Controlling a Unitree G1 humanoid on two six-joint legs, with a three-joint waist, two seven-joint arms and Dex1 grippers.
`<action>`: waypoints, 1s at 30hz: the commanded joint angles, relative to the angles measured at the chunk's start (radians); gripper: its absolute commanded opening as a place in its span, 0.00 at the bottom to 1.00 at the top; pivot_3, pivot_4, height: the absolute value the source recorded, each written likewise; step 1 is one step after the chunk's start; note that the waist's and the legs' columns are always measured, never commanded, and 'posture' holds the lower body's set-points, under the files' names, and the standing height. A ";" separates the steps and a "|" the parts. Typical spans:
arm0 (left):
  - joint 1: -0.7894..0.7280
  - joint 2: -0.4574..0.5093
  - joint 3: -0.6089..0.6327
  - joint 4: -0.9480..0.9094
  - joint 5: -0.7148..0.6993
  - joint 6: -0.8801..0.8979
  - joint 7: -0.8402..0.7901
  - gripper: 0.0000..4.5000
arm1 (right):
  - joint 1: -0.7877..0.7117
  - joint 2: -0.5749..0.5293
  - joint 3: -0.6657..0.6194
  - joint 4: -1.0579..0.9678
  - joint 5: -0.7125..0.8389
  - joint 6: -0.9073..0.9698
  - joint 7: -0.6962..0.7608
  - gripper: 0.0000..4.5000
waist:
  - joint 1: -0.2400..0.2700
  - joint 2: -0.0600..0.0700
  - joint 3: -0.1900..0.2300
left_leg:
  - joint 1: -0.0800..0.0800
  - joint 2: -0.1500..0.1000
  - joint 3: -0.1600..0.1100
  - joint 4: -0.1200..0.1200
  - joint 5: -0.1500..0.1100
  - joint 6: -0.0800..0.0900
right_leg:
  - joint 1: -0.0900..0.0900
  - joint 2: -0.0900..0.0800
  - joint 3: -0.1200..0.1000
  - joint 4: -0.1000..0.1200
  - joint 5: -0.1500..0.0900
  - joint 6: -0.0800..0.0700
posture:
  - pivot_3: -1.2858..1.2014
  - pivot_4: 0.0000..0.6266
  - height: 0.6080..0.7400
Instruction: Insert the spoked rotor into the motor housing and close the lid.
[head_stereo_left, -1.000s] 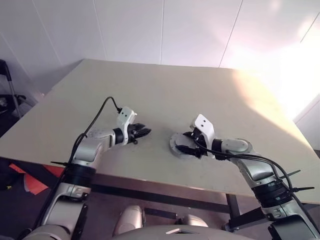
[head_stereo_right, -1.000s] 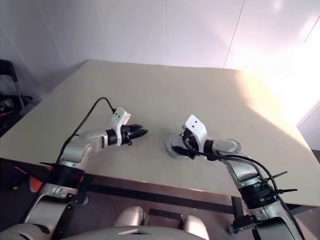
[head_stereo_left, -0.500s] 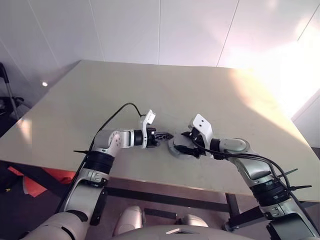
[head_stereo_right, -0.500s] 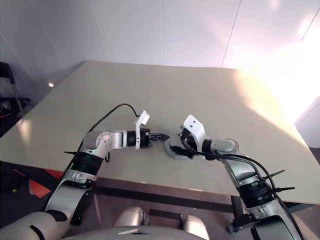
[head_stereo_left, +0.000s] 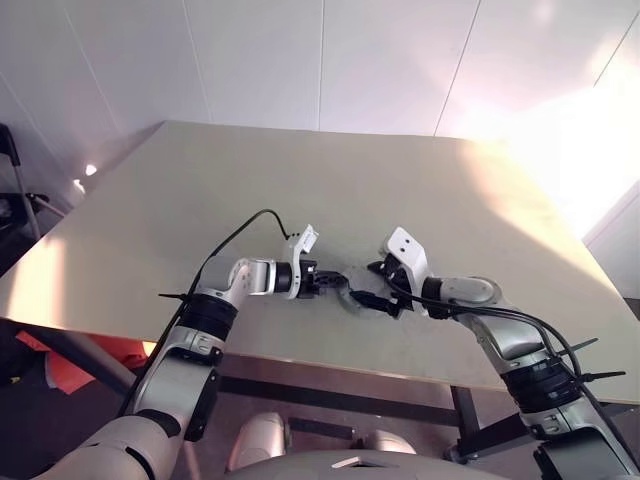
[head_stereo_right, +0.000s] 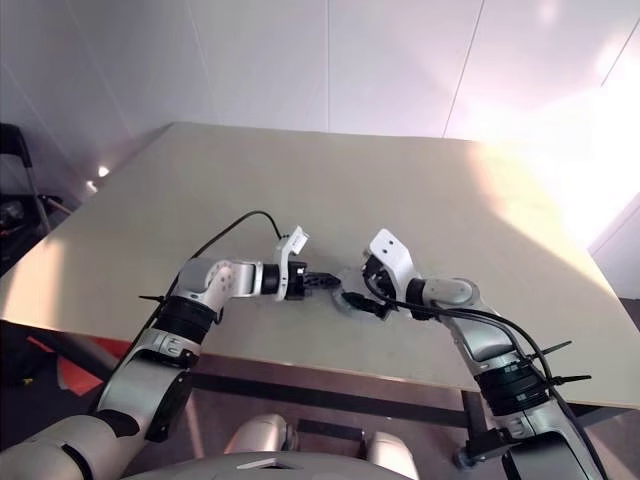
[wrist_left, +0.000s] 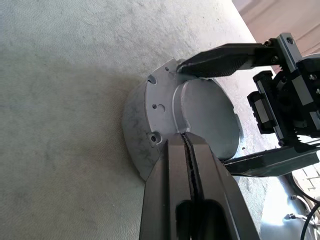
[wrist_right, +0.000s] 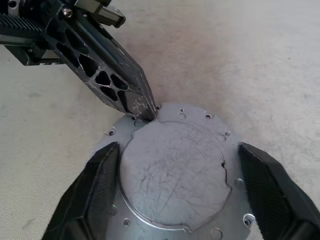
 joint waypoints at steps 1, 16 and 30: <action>0.009 0.006 -0.004 0.020 0.026 0.008 0.031 0.00 | 0.000 -0.019 -0.019 -0.076 0.019 0.030 0.011 1.00 | 0.000 0.000 0.000 | -0.001 0.000 0.000 0.000 0.000 0.000 | 0.000 0.000 0.000 0.000 0.000 0.000 | 0.52 0.00 1.00; 0.002 -0.012 0.016 -0.011 -0.053 0.068 -0.061 0.00 | 0.007 -0.038 -0.258 -0.305 0.306 0.265 -0.012 1.00 | 0.012 0.001 0.000 | -0.013 0.000 0.000 -0.003 -0.001 0.003 | -0.012 0.000 0.000 0.003 0.004 -0.007 | 0.52 0.00 1.00; -0.002 -0.016 0.011 0.000 -0.042 0.057 -0.066 0.00 | 0.086 -0.070 -0.529 -0.091 0.556 0.702 -0.109 1.00 | 0.018 0.002 0.000 | -0.013 -0.001 0.000 -0.003 -0.001 0.002 | -0.012 0.000 0.000 0.002 0.001 -0.001 | 0.52 0.00 1.00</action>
